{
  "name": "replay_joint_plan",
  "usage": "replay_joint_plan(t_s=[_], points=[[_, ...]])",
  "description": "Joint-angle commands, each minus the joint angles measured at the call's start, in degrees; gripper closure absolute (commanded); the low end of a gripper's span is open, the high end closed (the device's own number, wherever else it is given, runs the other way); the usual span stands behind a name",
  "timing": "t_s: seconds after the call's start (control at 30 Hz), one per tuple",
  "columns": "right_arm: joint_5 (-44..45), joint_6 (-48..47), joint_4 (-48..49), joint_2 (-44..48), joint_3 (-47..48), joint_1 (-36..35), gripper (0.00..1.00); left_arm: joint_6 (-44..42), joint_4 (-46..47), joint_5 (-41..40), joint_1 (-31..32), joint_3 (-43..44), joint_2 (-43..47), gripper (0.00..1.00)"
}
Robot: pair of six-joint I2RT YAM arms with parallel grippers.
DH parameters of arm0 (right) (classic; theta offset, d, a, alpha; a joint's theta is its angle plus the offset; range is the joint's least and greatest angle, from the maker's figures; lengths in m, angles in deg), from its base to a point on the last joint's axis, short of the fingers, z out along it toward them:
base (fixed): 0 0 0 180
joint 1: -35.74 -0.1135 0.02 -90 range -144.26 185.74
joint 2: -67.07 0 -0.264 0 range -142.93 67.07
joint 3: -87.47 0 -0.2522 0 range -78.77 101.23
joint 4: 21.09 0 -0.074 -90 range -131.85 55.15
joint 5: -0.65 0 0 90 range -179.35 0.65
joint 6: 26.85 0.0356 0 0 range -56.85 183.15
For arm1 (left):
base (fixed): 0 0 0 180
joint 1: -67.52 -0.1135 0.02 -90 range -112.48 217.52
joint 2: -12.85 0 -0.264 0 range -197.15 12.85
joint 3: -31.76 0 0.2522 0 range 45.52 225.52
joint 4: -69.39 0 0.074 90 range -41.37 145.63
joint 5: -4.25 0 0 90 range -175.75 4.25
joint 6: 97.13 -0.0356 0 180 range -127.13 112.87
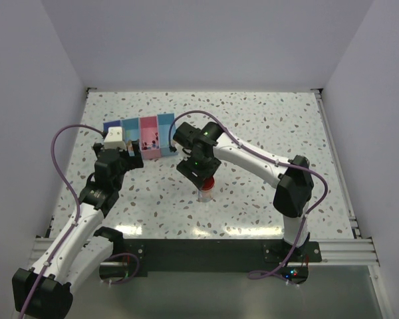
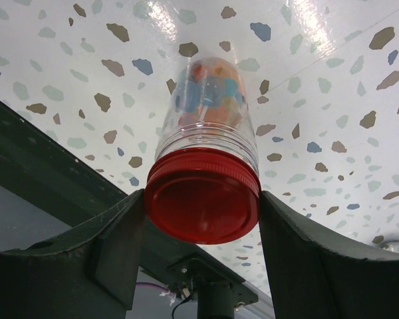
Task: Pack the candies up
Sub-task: Close the bottle lid on the packing bottle.
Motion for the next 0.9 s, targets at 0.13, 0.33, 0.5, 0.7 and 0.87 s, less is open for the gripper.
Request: replay_joint_plan(t_s=[0.13, 0.33, 0.5, 0.7, 0.87], points=[[1.83, -0.55, 1.02, 1.36, -1.90, -0.67, 0.36, -1.01, 2.06, 0.48, -0.15, 0.03, 0.11, 0.06], [1.93, -0.37, 1.72, 1.54, -2.78, -0.67, 0.36, -1.01, 1.97, 0.48, -0.15, -0.06, 0.11, 0.06], [1.84, -0.28, 1.81, 1.27, -2.51, -0.58, 0.31, -1.01, 2.06, 0.48, -0.15, 0.03, 0.28, 0.06], [2.36, -0.11, 1.37, 2.50, -2.51, -0.67, 0.18, -1.01, 1.97, 0.48, -0.15, -0.06, 0.20, 0.06], [1.49, 0.68, 1.19, 5.49, -1.02, -0.67, 0.06, -1.01, 2.06, 1.27, -0.15, -0.06, -0.07, 0.06]])
